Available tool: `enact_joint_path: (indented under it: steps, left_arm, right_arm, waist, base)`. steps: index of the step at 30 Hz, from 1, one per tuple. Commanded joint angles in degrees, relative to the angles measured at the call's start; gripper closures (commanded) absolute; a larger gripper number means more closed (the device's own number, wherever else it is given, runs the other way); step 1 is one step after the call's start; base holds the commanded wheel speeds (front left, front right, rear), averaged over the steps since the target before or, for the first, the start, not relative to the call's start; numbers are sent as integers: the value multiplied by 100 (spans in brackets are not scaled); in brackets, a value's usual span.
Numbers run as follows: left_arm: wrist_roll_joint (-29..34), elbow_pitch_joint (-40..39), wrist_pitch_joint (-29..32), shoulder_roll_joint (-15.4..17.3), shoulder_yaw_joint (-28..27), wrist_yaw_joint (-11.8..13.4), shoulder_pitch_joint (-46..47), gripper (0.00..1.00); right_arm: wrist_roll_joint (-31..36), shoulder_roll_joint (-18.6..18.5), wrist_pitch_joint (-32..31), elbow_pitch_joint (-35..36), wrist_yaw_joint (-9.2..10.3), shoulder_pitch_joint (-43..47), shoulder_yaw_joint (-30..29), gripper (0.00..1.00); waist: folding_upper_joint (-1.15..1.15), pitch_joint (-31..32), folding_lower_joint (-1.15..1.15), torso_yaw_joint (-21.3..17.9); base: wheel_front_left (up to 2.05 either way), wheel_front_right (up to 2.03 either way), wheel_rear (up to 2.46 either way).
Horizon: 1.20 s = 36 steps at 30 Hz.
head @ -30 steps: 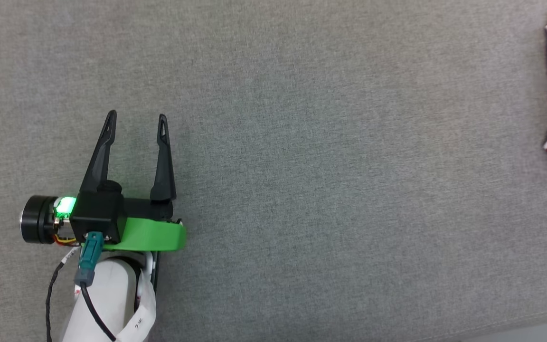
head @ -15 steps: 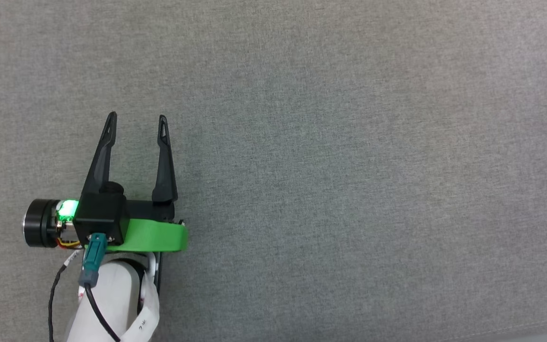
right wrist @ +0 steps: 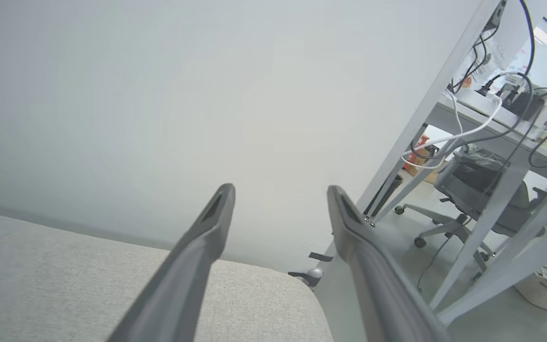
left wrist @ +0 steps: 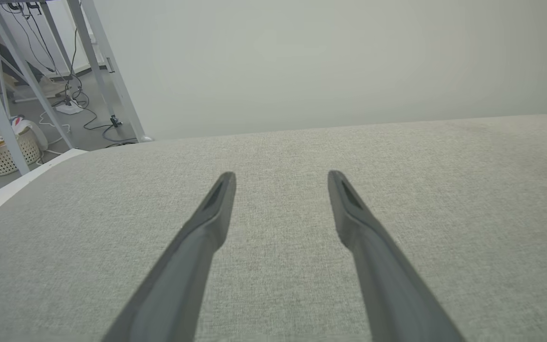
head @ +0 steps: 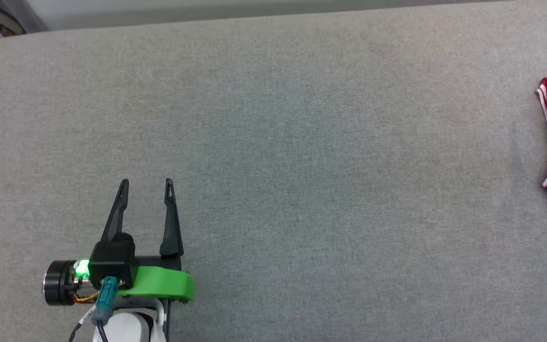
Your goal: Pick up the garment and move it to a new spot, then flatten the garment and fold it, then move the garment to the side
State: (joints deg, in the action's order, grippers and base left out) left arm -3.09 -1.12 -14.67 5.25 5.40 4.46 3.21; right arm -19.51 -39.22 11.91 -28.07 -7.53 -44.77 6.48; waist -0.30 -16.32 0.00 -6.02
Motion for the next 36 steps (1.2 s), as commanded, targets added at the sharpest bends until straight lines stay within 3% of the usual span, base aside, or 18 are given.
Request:
enact_joint_path:
  steps: [1, 13, 19, 27, 36]
  left_arm:
    - [-43, 21, -33, -25, -3, 25, -112, 0]
    - [-127, 259, -33, -76, 19, -56, -345, 0]
    - [-159, 387, -33, -84, -20, -112, -377, 0]
    - [-205, 549, -33, -114, 3, -210, -455, 0]
    - [-252, 639, -33, -132, 14, -365, -629, 0]
  right_arm:
    - [153, 240, 124, 219, 4, 207, -137, 0]
    - [877, 2007, 306, 2084, 4, 1844, -759, 0]
    - [994, 2682, 307, 2424, 4, 2787, -833, 0]
    - [1116, 3269, 308, 2456, 4, 3969, -723, 0]
    - [1176, 3522, 308, 2686, 4, 4800, -810, 0]
  waist:
    - [30, 452, 0, 332]
    - [30, 943, 0, 880]
    - [30, 1074, 0, 1007]
    - [30, 1236, 0, 1017]
    - [30, 1486, 0, 935]
  base:
    - [0, 0, 0]
    - [0, 0, 0]
    - [0, 0, 0]
    - [0, 0, 0]
    - [0, 0, 0]
